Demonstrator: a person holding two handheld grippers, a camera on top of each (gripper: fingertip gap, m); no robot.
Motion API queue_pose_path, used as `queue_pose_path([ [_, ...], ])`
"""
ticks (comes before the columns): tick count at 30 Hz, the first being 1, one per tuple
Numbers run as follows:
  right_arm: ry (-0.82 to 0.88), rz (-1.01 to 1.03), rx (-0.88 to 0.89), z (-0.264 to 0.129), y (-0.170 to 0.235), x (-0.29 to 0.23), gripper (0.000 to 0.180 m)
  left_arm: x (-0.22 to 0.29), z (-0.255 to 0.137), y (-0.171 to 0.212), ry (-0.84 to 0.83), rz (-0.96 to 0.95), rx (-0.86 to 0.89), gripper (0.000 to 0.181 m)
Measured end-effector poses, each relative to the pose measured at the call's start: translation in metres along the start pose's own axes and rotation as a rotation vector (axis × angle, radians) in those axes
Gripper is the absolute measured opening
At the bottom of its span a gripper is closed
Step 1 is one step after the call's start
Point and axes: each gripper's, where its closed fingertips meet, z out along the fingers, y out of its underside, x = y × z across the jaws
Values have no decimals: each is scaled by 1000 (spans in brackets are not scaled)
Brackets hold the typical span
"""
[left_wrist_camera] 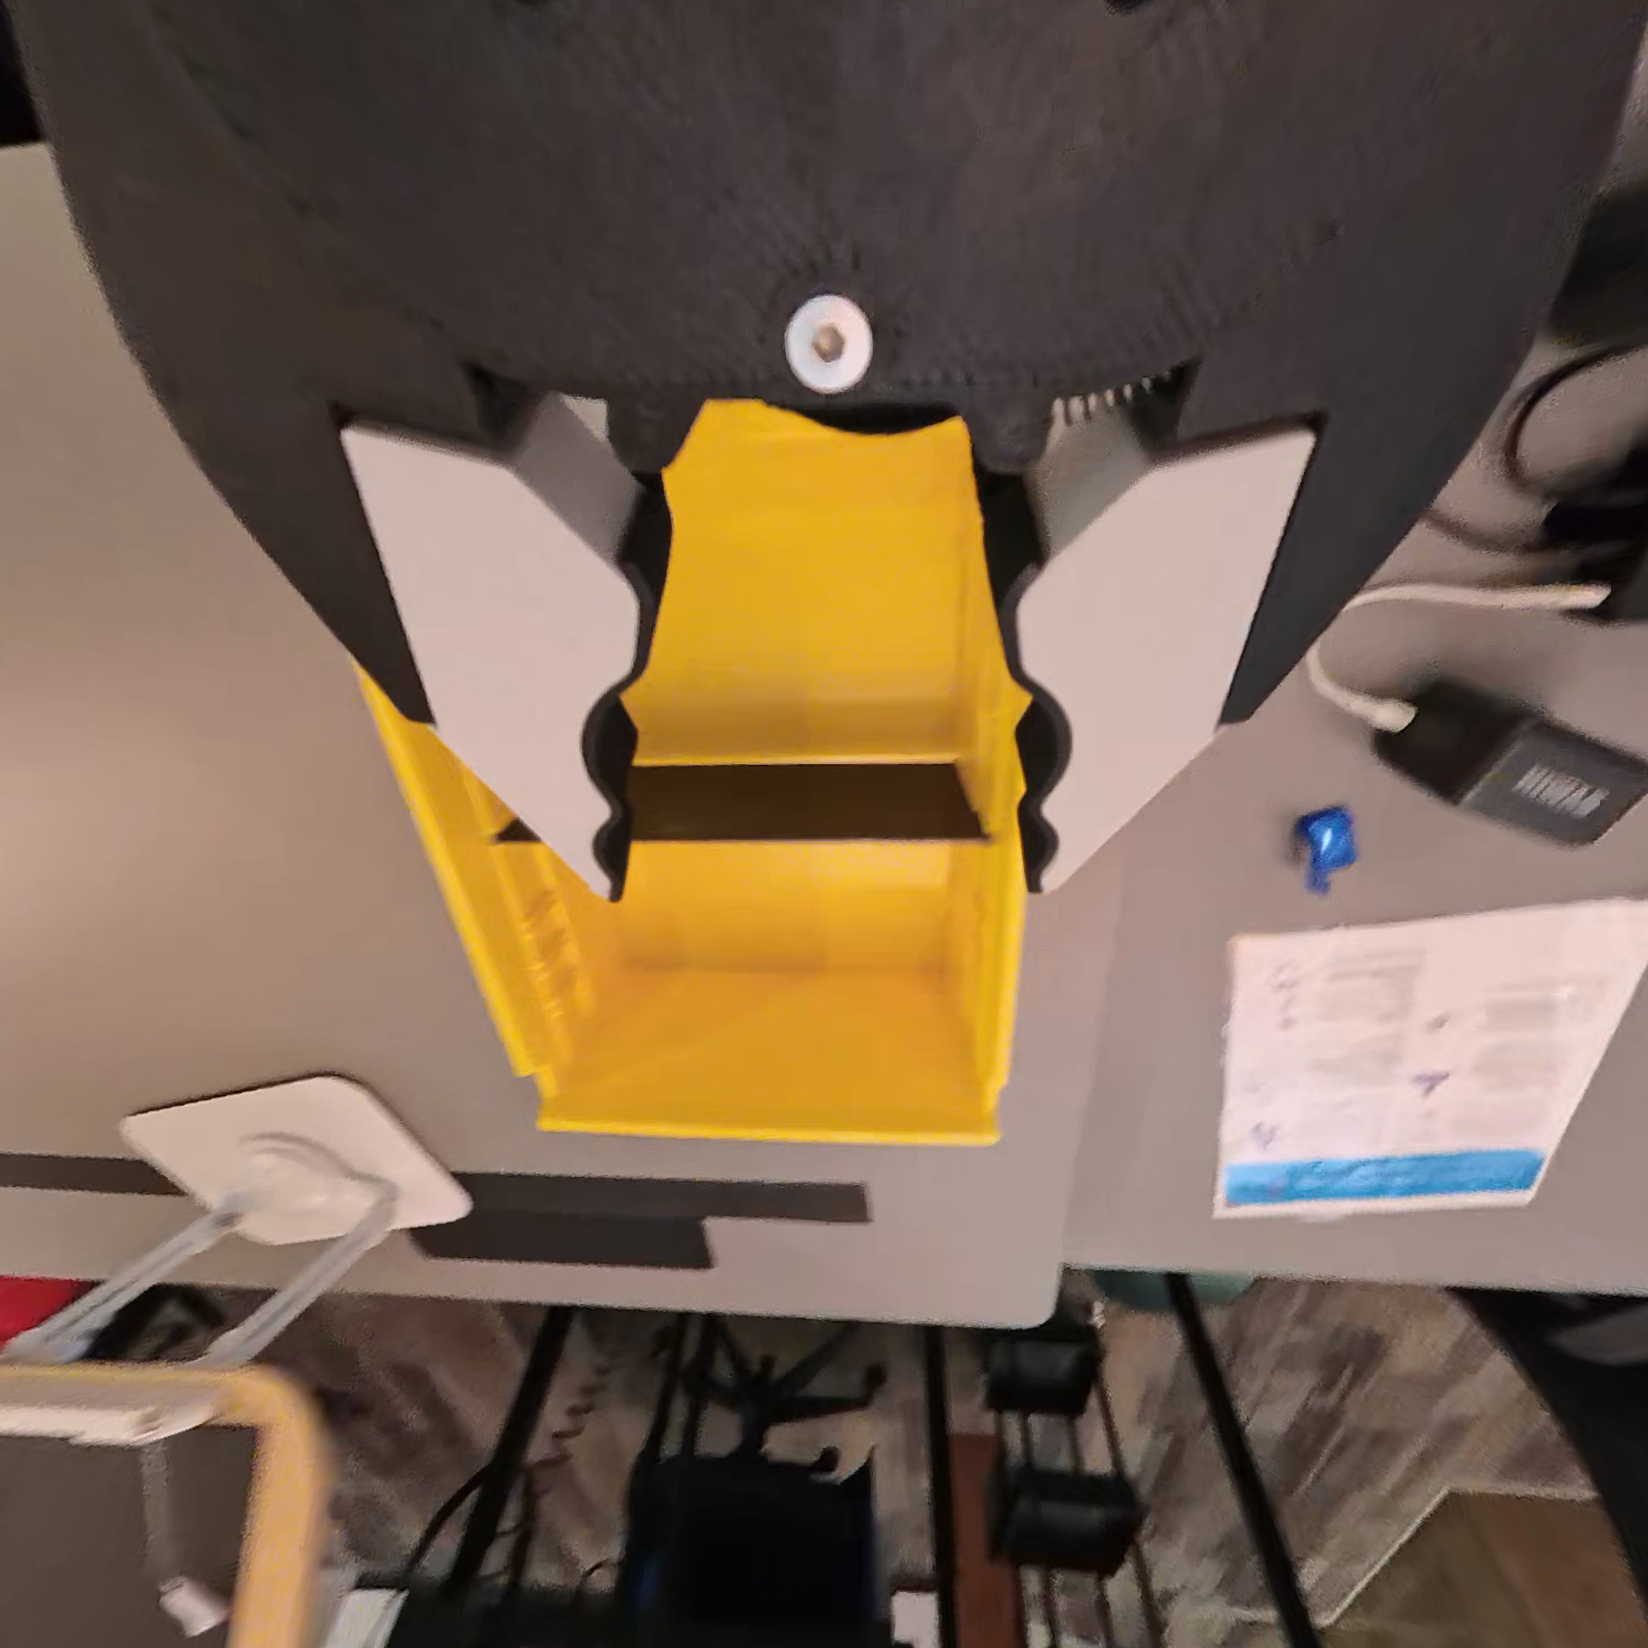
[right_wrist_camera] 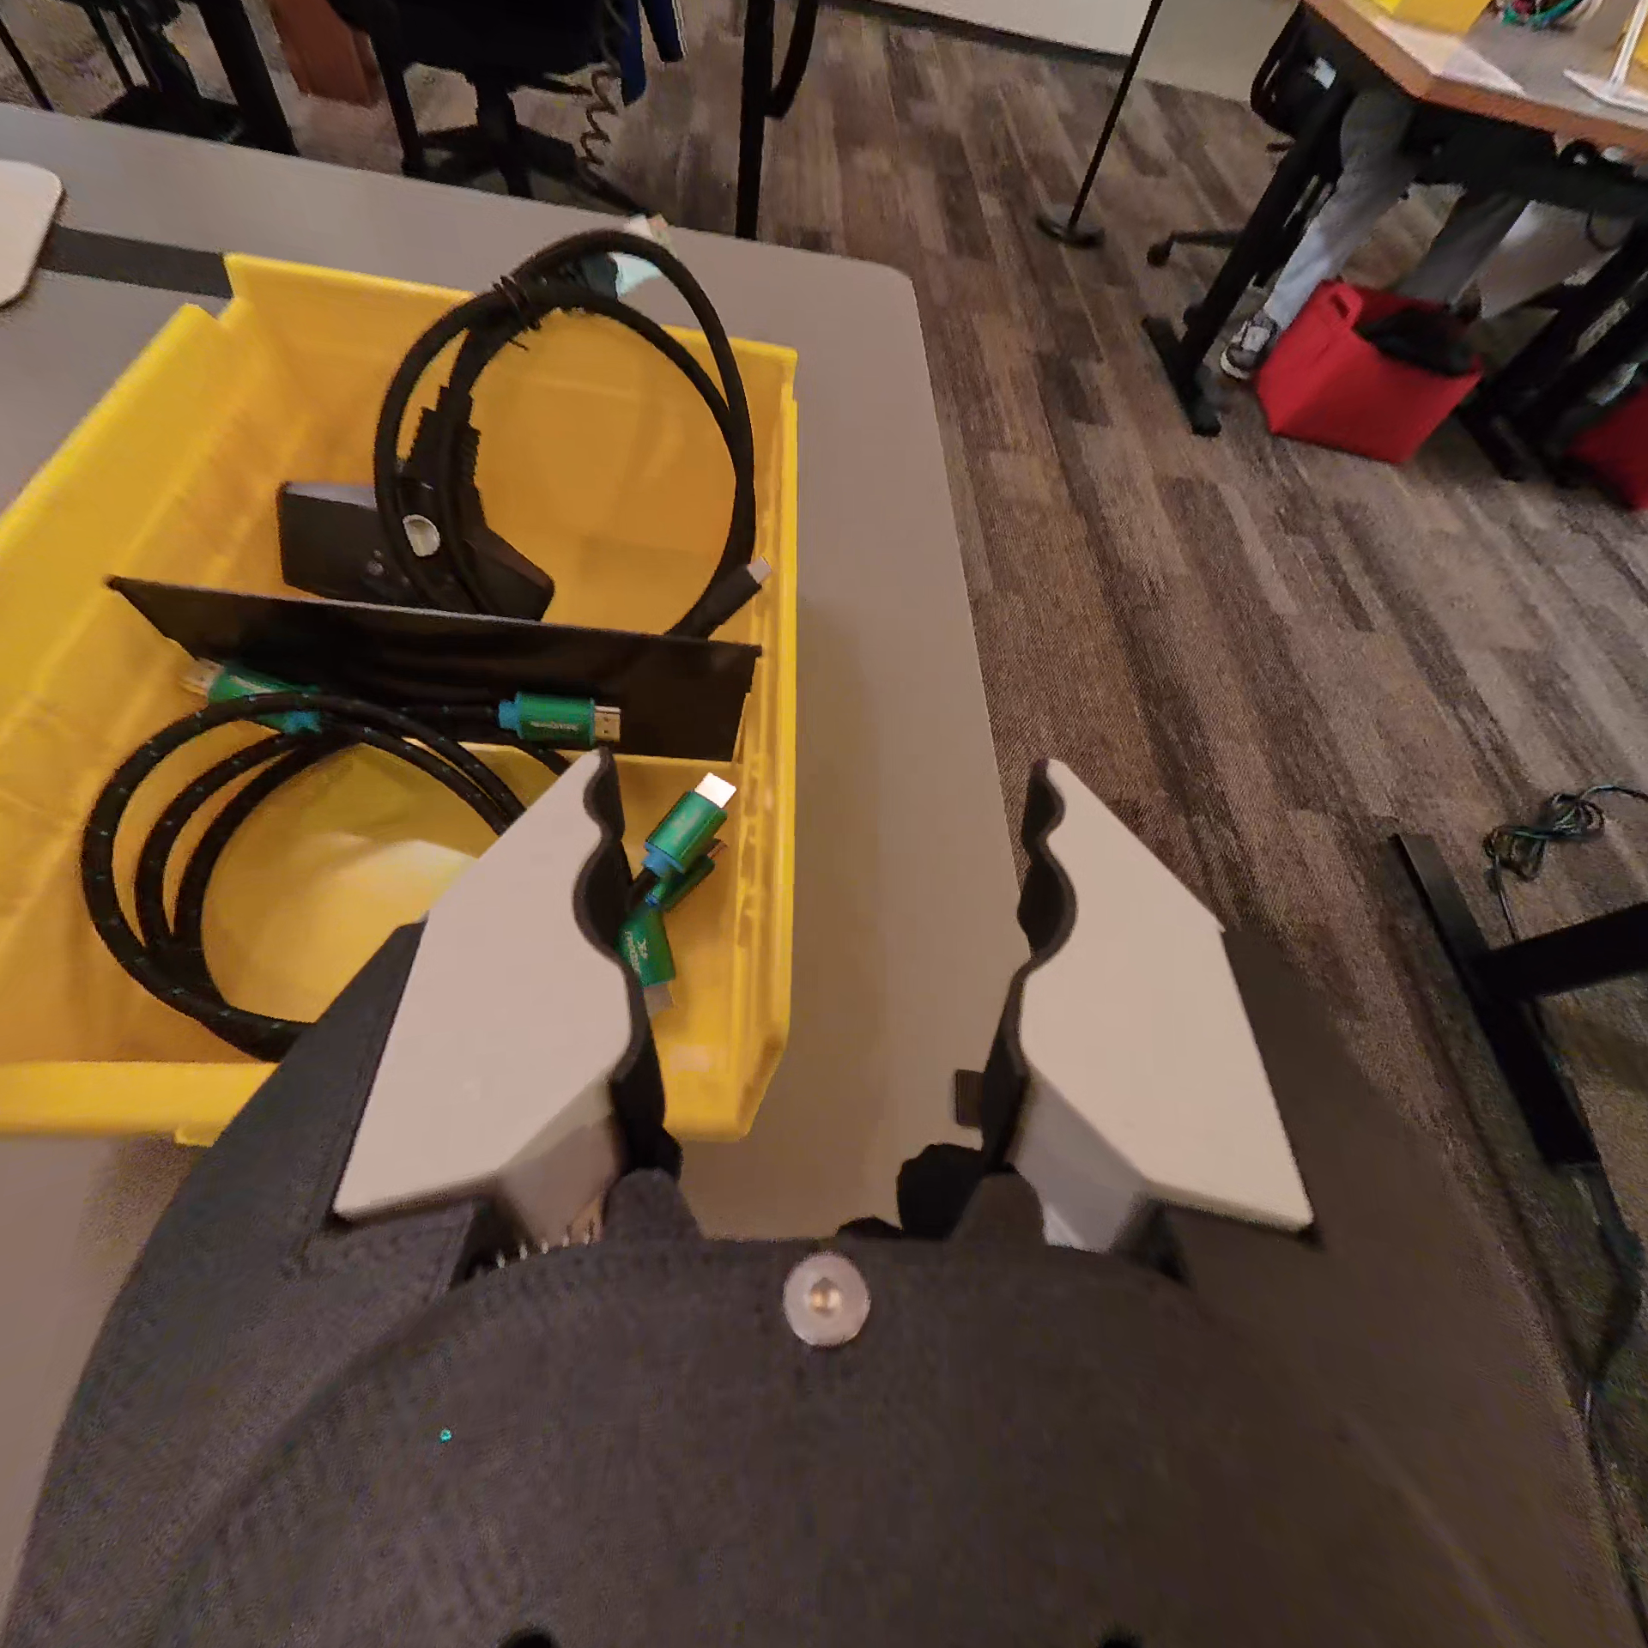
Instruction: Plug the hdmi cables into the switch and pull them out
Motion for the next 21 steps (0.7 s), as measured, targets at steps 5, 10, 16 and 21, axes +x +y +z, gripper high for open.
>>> queue_pose_path([
  [5, -40, 22, -38, 13, 17, -2, 89, -43, 0, 39, -50, -61, -101, 102],
  [10, -115, 32, -76, 27, 31, -20, 82, -53, 18, 114, 17, -163, -368, 141],
  [16, -157, -28, -112, 44, 43, -40, 64, -32, 35, 140, 162, -167, -432, 86],
  [21, -164, -11, -98, 49, 42, -38, 48, -20, 51, 147, 206, -192, -429, 62],
])
